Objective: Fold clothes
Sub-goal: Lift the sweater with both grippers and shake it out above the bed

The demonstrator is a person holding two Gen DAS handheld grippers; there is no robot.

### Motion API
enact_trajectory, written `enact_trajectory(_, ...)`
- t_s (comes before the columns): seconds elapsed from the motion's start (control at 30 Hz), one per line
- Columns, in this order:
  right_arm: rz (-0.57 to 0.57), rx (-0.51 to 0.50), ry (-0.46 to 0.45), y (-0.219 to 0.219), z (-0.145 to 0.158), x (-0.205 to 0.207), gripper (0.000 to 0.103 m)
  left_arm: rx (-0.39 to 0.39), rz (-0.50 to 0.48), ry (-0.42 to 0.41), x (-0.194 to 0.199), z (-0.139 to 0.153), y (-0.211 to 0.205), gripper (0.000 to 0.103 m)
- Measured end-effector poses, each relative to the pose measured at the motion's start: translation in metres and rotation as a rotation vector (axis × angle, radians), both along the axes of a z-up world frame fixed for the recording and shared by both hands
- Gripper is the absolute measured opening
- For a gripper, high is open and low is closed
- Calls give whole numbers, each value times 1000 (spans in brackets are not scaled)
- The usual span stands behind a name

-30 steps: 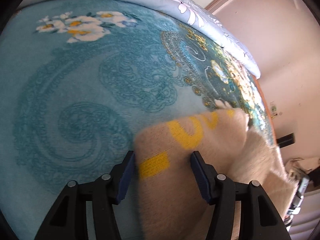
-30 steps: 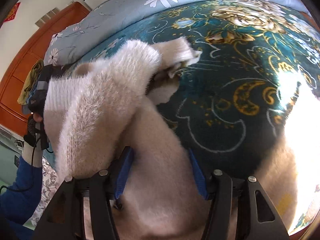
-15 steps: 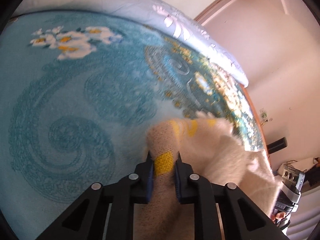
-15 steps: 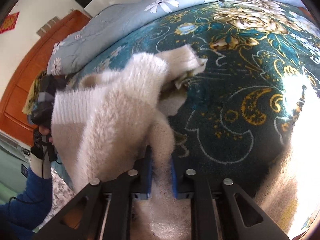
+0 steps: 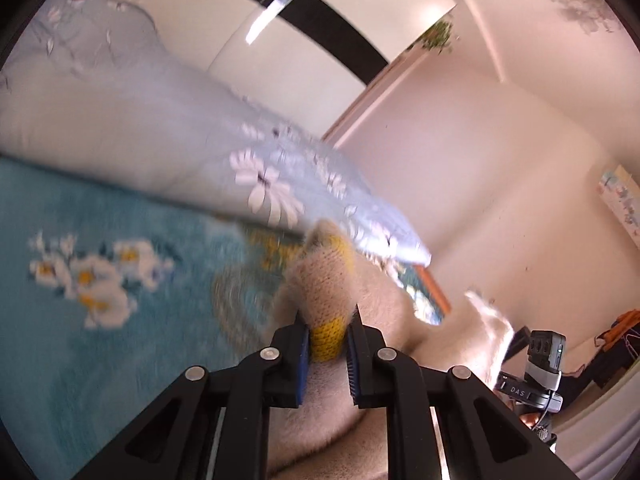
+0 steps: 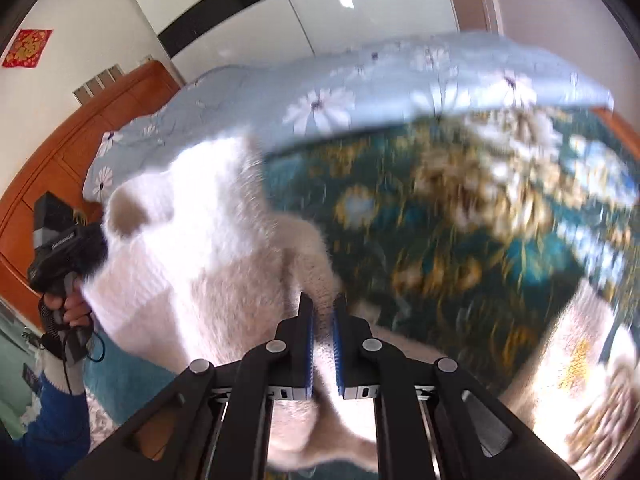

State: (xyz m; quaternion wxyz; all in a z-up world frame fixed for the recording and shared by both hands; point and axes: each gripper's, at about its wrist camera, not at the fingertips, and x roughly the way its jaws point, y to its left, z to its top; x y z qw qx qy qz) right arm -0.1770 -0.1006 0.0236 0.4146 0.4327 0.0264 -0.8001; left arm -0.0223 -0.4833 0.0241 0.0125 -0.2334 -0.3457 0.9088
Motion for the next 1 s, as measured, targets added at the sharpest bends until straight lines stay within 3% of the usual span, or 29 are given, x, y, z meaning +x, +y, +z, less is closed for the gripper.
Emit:
enact_trajectory(0.1,-16,-39,98,-15,33,-16,7,-14,27,67,-3,13,-18,16)
enact_trajectory(0.13,-20,-64,122,-16,42,-19,0,-10,30,63,-6,12,-24,16)
enact_trajectory(0.23,-25,-101,140,-20,53,-31,0,-3,42,1,-12,-11,-30,16)
enact_trajectory(0.3,-35,-71,135,-24,45,-35,0,2,51,-37,-12,-31,-31,16)
enact_trajectory(0.6,3,58,23,-31,-36,-44,0,0,-63,-63,74,-86,27,16)
enact_trajectory(0.8,36,75,13,-40,-52,-41,0,-1,-139,-80,131,-124,66,17)
enact_trajectory(1.0,59,42,16,-39,-50,-28,1,-4,-144,-160,144,-150,91,17)
